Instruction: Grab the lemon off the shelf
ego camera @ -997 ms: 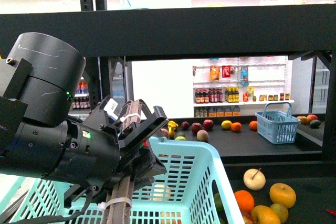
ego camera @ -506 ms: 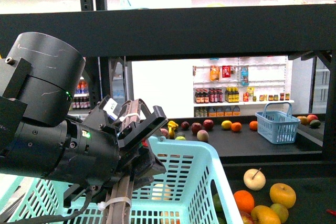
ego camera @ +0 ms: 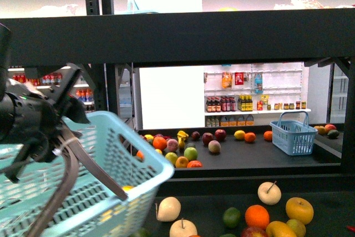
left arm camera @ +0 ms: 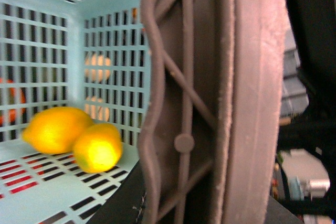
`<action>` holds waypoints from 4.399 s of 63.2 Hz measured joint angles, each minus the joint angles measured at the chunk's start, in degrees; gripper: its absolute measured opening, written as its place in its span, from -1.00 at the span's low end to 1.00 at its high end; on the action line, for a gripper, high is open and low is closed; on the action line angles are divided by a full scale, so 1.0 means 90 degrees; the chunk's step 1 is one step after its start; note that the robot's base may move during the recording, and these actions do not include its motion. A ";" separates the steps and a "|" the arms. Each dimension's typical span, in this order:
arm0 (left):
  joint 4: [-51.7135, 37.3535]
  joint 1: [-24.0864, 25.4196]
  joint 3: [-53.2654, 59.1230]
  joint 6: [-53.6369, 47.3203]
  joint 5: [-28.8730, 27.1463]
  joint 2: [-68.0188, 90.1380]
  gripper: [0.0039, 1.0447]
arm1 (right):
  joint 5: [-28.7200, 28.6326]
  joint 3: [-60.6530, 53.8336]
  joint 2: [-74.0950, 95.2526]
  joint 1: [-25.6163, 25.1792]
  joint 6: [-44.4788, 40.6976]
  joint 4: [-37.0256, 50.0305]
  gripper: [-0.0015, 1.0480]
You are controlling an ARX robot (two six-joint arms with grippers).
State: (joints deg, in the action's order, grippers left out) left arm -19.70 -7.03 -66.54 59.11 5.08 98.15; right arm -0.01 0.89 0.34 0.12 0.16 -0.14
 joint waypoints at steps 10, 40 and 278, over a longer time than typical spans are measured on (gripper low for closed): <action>0.0440 0.0554 -0.0610 0.0313 -0.0338 0.0000 -0.49 | -0.0002 0.0000 0.0000 0.0000 0.0000 0.0000 0.86; 0.0741 0.2203 -0.1666 0.1787 -0.0865 0.0311 -0.49 | 0.0000 0.0000 0.0000 0.0000 -0.0002 0.0000 0.86; 0.2227 0.0753 0.7310 -0.6496 -0.0563 -1.0843 -0.96 | 0.0000 0.0000 -0.0007 0.0000 -0.0002 0.0002 0.86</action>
State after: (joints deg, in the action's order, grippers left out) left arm 0.34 -0.25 -0.75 0.64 0.01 0.56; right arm -0.01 0.89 0.27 0.12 0.14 -0.12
